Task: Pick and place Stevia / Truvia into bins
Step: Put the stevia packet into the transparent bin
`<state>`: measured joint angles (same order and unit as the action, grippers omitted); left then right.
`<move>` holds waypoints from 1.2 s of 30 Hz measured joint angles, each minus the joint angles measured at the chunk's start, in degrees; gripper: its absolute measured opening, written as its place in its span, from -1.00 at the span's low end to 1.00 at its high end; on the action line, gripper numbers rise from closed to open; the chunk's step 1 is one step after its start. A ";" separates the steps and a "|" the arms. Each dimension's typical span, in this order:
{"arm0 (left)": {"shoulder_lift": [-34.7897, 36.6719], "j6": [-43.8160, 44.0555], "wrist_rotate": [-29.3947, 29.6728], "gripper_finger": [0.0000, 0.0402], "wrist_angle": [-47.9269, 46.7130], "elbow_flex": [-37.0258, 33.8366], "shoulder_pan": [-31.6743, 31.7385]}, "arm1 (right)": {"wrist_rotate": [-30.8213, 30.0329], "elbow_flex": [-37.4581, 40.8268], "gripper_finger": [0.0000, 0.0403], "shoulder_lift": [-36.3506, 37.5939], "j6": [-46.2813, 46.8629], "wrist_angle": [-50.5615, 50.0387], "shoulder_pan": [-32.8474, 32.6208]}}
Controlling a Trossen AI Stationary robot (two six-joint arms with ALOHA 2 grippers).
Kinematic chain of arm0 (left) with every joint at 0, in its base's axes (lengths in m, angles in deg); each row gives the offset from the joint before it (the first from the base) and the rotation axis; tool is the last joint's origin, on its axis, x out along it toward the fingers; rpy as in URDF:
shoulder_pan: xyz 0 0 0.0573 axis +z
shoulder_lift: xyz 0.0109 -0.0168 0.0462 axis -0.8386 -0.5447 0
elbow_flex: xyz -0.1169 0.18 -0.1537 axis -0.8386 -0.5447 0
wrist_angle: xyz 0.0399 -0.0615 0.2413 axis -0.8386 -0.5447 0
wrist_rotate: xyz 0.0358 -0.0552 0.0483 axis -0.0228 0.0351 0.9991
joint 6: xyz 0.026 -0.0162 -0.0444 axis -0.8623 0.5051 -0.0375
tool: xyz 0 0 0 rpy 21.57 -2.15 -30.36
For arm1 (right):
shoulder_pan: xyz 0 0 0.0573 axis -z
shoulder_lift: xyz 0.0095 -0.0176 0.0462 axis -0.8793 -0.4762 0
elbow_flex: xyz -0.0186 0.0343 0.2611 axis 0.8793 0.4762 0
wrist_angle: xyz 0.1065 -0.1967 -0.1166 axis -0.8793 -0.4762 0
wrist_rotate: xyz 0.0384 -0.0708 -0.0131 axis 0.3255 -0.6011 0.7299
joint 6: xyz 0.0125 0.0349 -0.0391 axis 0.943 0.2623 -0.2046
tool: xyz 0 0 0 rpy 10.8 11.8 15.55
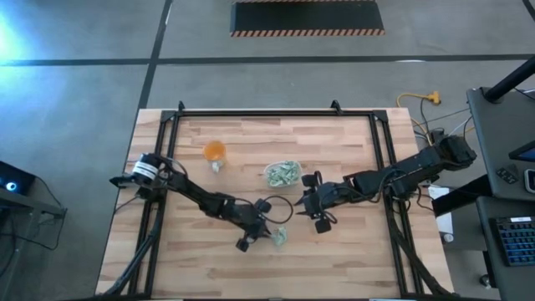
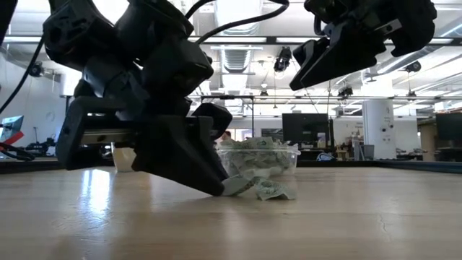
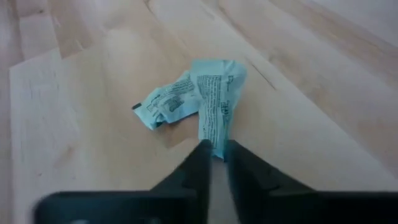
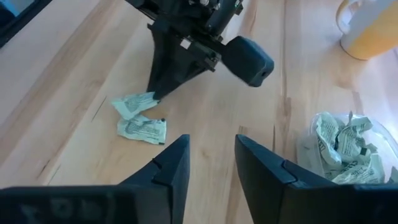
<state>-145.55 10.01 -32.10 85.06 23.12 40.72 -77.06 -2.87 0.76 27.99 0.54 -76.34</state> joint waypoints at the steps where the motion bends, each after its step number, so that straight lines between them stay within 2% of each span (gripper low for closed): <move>1: 0.27 -0.14 0.24 -0.90 -0.35 0.00 0.03 | 0.01 0.07 -0.42 0.00 0.03 -0.08 -0.01; 7: 3.08 -0.31 1.94 -0.98 -4.56 -0.24 0.11 | 1.22 0.36 -0.41 -2.02 0.02 1.25 0.01; 13: 9.97 -1.30 7.63 -0.99 -10.73 -0.80 -0.13 | 9.68 0.64 -0.43 -10.32 -1.45 9.66 -0.76; 15: 12.19 -2.77 12.62 -1.00 -10.91 -1.16 -0.25 | 13.27 0.58 -0.44 -12.96 -1.86 12.19 -1.04; 17: 14.05 -4.47 20.73 -1.00 -10.66 -1.51 -0.28 | 16.52 0.13 -0.43 -15.11 -1.99 14.18 -1.14; 19: 14.57 -6.37 29.47 -1.00 -9.40 -1.54 0.44 | 18.01 -0.51 -0.43 -16.43 -2.01 15.64 -1.12; 21: 14.17 -8.43 34.06 -1.00 -7.57 -1.57 2.01 | 18.08 -1.34 -0.44 -17.23 -2.14 15.80 -1.12; 26: 11.51 -9.35 34.52 -1.00 -0.45 -1.35 8.02 | 18.06 -2.19 -0.47 -17.38 -2.10 15.67 -1.12; 31: 9.08 -7.45 32.77 -1.00 -0.68 -0.17 13.38 | 18.08 -2.18 -0.50 -16.98 -1.76 14.93 -1.21; 36: 8.16 -4.31 29.82 -0.99 -2.02 0.41 14.93 | 18.10 -2.06 -0.50 -16.87 -1.53 14.77 -1.21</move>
<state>-137.39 5.70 -2.28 83.04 23.54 55.65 -58.96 -4.93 -16.11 26.46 15.31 -77.55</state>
